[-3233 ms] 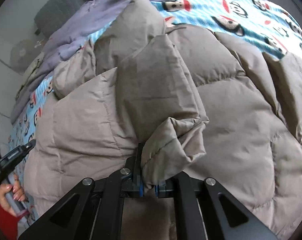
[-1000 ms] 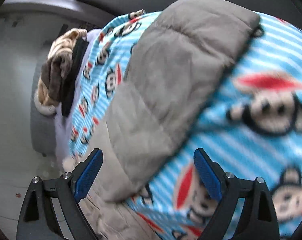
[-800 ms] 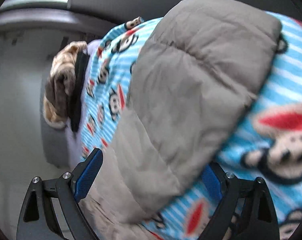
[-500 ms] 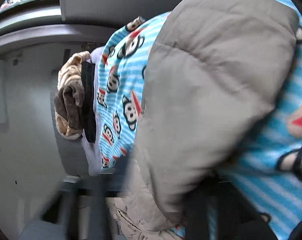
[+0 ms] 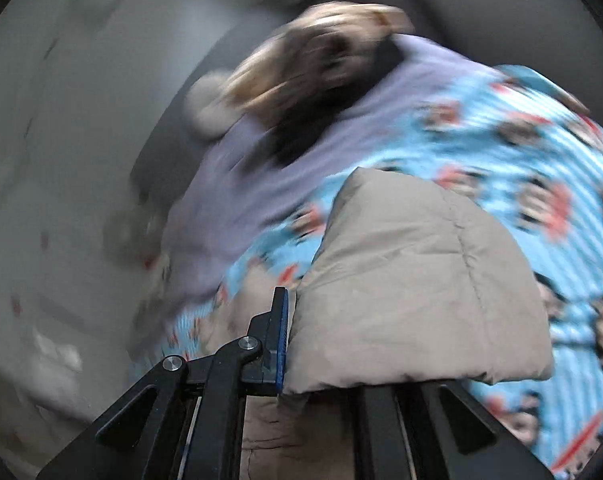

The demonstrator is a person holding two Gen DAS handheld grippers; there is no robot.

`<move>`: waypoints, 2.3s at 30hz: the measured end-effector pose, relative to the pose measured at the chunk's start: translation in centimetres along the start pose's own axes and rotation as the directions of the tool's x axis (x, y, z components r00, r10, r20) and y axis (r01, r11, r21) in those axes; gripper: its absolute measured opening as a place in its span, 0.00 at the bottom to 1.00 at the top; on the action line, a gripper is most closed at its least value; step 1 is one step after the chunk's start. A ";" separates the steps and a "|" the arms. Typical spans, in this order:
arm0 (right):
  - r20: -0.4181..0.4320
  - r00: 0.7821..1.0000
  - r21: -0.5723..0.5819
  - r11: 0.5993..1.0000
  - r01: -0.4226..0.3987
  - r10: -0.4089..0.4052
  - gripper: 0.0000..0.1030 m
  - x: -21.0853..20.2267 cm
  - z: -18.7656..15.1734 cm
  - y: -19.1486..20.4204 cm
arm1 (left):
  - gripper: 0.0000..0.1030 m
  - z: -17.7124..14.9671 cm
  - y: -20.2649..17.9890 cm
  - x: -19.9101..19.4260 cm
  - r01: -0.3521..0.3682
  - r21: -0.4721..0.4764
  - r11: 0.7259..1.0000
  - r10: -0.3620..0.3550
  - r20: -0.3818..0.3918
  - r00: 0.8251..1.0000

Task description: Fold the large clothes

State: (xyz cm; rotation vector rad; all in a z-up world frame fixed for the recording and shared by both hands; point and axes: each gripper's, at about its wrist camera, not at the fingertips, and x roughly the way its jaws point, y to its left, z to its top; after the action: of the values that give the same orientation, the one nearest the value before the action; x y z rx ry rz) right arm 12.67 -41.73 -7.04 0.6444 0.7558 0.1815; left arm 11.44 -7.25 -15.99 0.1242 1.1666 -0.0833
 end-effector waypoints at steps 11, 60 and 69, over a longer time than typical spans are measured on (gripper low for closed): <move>-0.318 0.917 -0.422 0.902 0.089 -0.240 0.10 16.4 -14.5 11.9 | 0.96 -0.5 8.8 1.3 -0.070 -0.162 0.984 0.074 0.016 0.997; -0.291 0.925 0.081 0.957 0.280 -0.246 0.07 3.7 -11.1 -4.3 | 0.13 2.6 8.2 5.6 0.510 -0.235 0.827 -0.513 0.054 0.857; -0.324 0.889 -0.094 0.946 0.310 -0.324 0.07 6.6 -11.7 -4.5 | 0.13 0.2 11.5 4.8 0.384 -0.282 0.879 -0.397 0.015 0.918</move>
State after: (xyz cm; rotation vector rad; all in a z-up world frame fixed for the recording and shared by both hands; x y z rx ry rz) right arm 9.05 -37.27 -20.02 0.4462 1.1738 0.0031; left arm 15.00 4.12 -19.69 -0.3663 1.2219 -0.2729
